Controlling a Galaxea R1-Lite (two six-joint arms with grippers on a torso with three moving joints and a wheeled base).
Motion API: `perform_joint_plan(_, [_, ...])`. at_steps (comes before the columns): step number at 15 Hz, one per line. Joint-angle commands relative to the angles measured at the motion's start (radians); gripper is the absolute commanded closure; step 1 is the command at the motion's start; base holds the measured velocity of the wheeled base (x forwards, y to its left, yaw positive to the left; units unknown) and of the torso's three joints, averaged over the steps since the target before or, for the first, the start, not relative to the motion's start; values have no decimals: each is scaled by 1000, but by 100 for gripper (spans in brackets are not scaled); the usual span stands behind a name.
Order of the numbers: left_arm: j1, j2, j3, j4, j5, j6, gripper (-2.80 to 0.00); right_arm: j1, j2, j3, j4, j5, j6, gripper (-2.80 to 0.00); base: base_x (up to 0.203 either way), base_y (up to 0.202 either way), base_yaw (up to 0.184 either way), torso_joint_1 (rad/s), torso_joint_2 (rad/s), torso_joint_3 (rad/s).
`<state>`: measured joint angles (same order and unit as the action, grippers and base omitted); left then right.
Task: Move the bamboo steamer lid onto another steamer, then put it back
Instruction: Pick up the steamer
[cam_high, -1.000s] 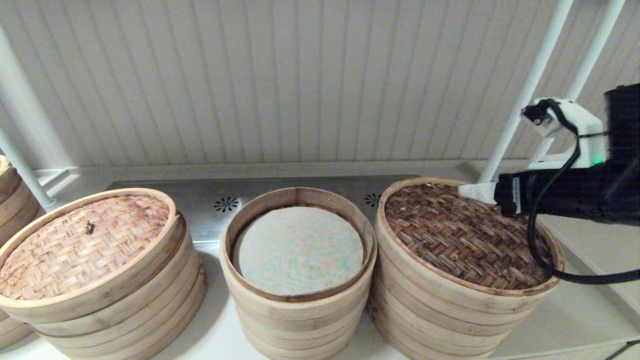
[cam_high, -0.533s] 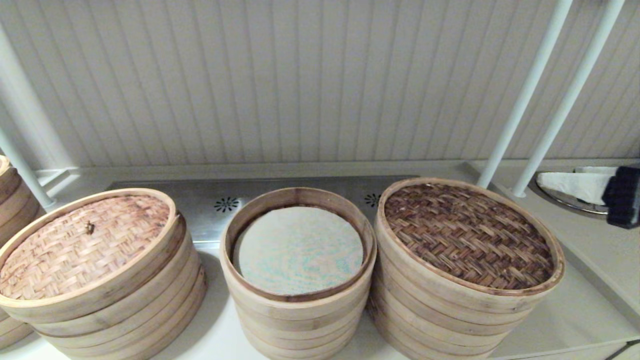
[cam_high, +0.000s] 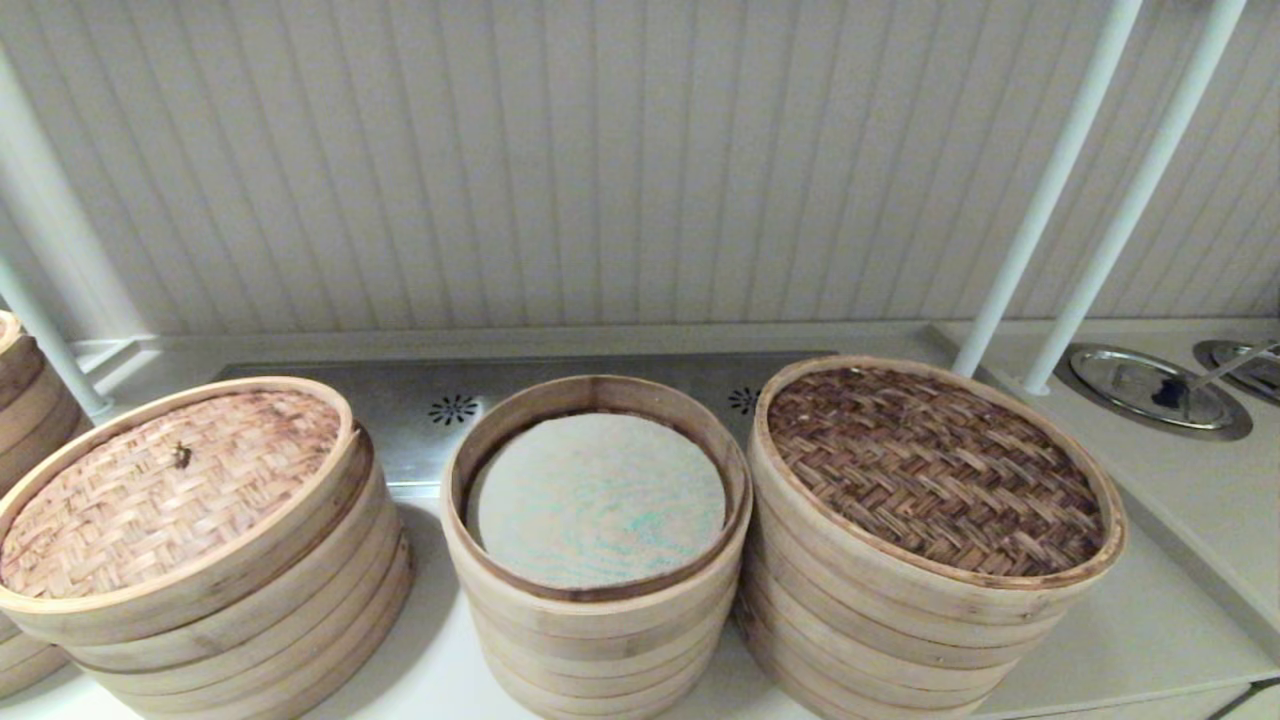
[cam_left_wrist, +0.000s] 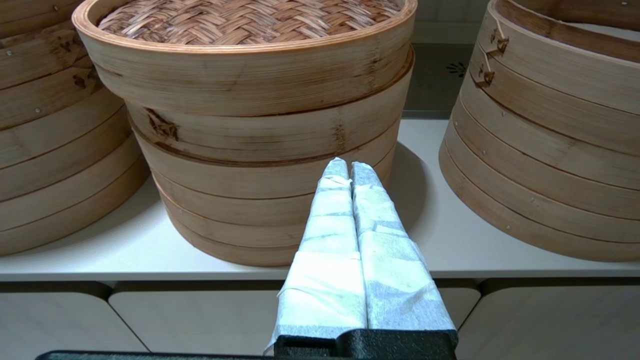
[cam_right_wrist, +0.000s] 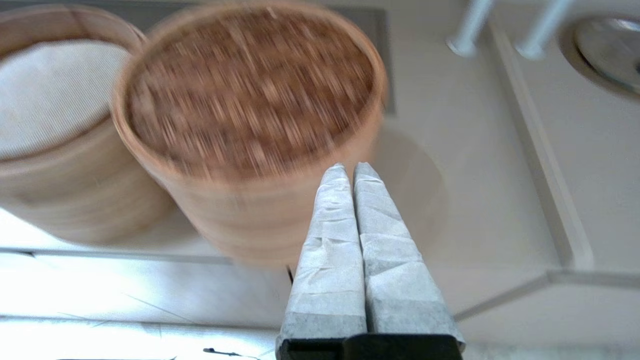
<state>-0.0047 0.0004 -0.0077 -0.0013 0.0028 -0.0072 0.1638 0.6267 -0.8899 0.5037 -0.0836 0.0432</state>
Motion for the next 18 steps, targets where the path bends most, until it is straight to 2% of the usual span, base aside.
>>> perform_joint_plan(1, [0,0,0,0,0,0,0,-20,-187,126,30,0,1,0,0,0,0,0,0,0])
perform_joint_plan(4, [0,0,0,0,0,0,0,-29,-331,303,44,1,4,0,0,0,0,0,0,0])
perform_joint_plan(6, [0,0,0,0,0,0,0,-35,-342,411,39,-17,42,0,0,0,0,0,0,0])
perform_joint_plan(9, [0,0,0,0,0,0,0,-51,-344,451,39,-74,85,0,0,0,0,0,0,0])
perform_joint_plan(11, [0,0,-2,0,0,0,0,-129,-328,447,34,-74,84,0,0,0,0,0,0,0])
perform_joint_plan(12, [0,0,0,0,0,0,0,-159,-324,460,14,-58,79,0,0,0,0,0,0,0])
perform_joint_plan(15, [0,0,0,0,0,0,0,-161,-390,592,-128,-20,44,0,0,0,0,0,0,0])
perform_joint_plan(18, [0,0,0,0,0,0,0,-160,-538,707,-246,-10,-53,0,0,0,0,0,0,0])
